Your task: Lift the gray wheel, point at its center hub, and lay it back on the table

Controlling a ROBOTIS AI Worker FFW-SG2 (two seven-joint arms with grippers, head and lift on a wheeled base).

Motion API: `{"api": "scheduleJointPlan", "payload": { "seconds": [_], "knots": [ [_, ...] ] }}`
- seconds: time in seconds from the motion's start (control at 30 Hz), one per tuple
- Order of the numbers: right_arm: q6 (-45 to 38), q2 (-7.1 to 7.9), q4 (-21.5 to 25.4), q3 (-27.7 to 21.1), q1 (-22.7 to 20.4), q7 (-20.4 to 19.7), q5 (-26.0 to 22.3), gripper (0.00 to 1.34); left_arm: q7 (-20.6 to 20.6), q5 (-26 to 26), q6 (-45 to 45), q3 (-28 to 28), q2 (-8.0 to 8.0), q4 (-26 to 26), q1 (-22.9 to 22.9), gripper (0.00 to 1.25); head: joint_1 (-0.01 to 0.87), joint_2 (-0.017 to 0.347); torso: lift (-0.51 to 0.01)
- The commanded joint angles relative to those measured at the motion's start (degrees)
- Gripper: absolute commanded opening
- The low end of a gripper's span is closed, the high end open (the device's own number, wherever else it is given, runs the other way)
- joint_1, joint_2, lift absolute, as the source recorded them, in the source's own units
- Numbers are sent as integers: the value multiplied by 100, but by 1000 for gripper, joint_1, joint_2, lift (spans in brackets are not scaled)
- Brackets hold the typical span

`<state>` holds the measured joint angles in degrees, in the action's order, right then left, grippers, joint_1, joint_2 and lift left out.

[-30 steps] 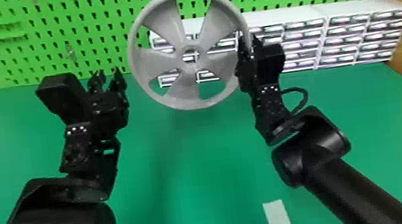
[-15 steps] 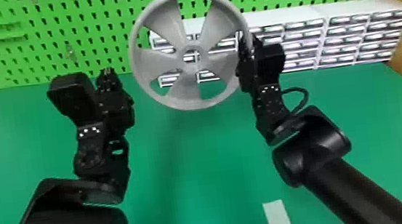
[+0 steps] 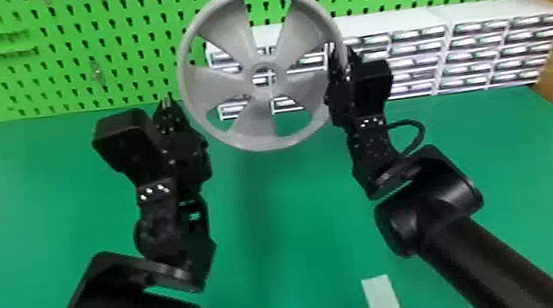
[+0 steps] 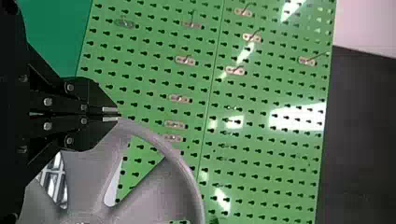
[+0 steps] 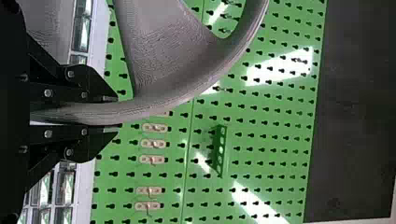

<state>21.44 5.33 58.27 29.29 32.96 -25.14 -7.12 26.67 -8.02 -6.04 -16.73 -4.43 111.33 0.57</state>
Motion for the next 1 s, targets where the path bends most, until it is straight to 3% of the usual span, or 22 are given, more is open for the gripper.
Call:
{"api": "scheduleJointPlan", "payload": {
  "seconds": [0.0,0.1,0.3,0.6,0.97],
  "knots": [
    [-9,11,0,-3,0,0,0,66,382,-50,358,-471,-190,12,-13,80,692,48,-96],
    [-9,11,0,-11,-9,0,18,66,523,-112,454,-665,-260,73,-4,78,692,48,-96],
    [-18,11,-17,15,0,0,18,66,1182,-287,577,-1271,-515,100,171,74,692,48,-96],
    [-18,3,-53,59,8,0,18,66,1420,-604,621,-1675,-638,-120,409,72,692,48,-96],
    [-18,11,-53,156,8,0,-44,66,1420,-938,797,-1825,-612,-735,839,69,692,48,-96]
  ]
}}
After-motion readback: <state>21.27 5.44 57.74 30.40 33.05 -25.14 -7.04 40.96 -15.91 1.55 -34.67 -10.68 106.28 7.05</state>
